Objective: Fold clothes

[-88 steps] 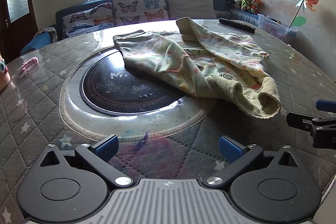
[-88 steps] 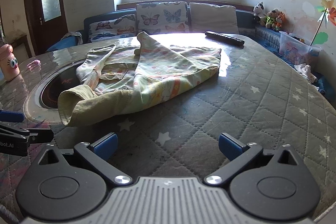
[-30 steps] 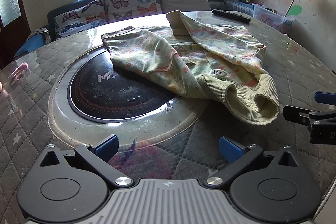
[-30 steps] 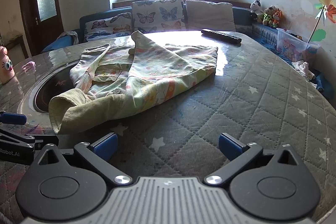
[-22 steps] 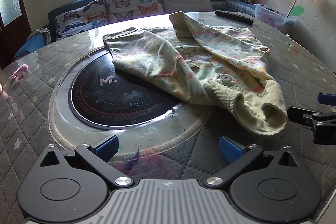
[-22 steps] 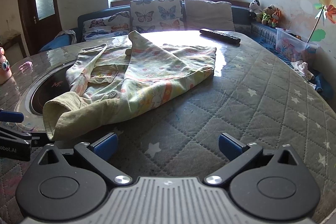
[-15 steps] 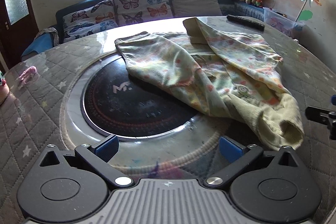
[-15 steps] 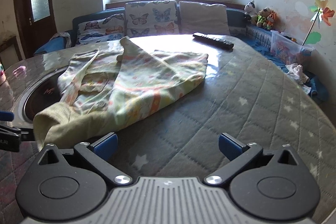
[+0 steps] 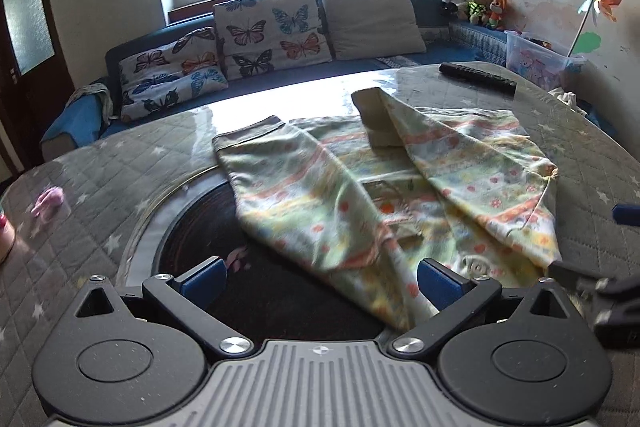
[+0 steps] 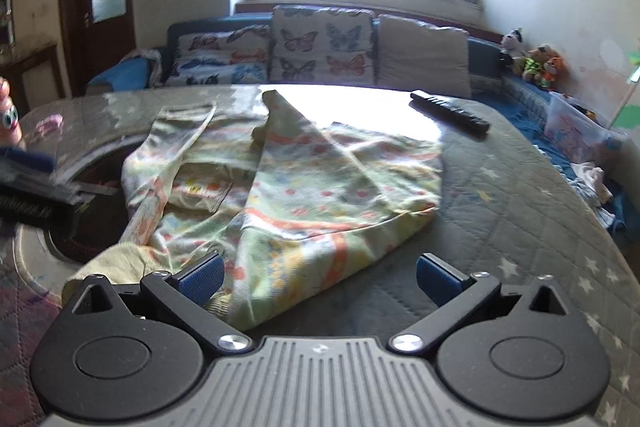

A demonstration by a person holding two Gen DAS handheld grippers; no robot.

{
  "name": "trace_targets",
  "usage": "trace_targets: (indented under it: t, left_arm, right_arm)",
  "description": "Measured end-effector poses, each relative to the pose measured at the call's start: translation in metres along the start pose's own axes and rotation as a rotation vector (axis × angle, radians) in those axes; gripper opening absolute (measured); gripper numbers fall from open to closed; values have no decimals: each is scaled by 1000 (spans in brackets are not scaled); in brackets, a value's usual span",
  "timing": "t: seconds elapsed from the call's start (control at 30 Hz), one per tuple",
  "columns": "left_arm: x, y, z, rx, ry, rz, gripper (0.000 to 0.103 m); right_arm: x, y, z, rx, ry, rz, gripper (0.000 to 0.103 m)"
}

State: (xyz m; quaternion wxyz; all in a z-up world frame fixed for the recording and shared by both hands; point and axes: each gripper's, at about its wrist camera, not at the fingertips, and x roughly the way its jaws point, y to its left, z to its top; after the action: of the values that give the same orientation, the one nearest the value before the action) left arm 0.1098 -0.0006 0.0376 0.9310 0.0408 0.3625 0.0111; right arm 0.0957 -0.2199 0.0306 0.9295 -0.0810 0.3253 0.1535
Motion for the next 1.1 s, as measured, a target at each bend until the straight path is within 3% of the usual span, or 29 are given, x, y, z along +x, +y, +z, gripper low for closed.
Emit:
trace_targets:
  t: [0.23,0.53,0.87,1.1]
  left_arm:
    - [36,-16,12,37,33,13,101]
    - [56,-6,4,-2,82,-15,67]
    - [51,-5,4,-12,75,-84,26]
    - [47,-3,10,-13,67,-105,28]
  right_arm:
    - [12,-1,-10,-20,63,10,103]
    - [21,-14,34,-48,20,96,103]
    - [109,-14,109,-58,18,157,86]
    - [171,-8,141,-50,37,199,72]
